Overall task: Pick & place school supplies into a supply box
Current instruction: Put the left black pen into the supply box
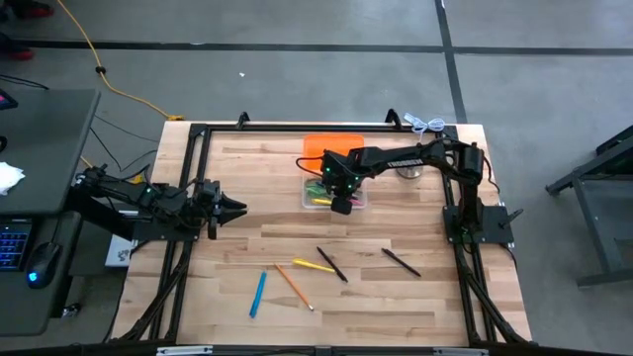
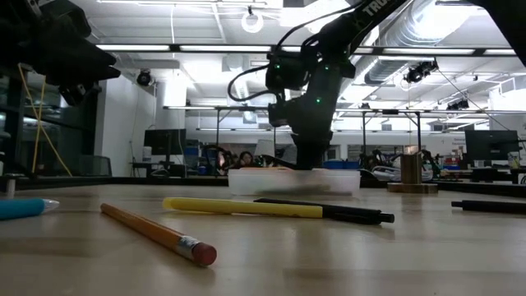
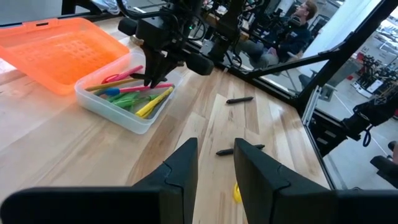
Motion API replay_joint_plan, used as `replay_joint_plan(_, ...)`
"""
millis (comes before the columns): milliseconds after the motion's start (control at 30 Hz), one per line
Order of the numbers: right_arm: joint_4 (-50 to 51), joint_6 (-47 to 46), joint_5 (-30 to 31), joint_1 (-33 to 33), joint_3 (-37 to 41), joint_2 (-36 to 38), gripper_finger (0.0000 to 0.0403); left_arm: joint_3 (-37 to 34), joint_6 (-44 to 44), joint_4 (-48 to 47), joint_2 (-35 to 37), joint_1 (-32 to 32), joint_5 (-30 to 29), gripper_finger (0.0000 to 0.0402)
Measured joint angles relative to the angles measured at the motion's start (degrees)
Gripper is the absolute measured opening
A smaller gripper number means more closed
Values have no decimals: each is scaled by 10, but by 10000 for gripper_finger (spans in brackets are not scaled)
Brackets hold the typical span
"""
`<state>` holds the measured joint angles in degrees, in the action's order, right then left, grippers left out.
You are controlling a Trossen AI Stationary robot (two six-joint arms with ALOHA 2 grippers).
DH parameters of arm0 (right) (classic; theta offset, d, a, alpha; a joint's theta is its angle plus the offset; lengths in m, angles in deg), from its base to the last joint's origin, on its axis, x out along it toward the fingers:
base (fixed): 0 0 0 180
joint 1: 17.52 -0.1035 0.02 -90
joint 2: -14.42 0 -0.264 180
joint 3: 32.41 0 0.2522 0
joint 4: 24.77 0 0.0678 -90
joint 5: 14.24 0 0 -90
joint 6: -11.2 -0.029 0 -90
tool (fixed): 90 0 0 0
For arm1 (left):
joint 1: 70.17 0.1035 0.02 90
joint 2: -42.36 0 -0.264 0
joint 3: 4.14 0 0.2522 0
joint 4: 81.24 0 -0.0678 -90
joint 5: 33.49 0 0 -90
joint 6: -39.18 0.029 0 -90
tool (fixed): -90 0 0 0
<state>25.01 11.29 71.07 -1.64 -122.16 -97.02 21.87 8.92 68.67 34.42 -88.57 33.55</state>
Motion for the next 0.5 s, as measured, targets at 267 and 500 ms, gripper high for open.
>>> replay_joint_plan(267, -1, 0, -11, 0, 0, 0, 25, 0, 0, 0, 0, 0, 1, 133)
replay_joint_plan(500, -2, 0, -16, 0, 0, 0, 65, 0, 0, -1, 0, 0, 1, 133)
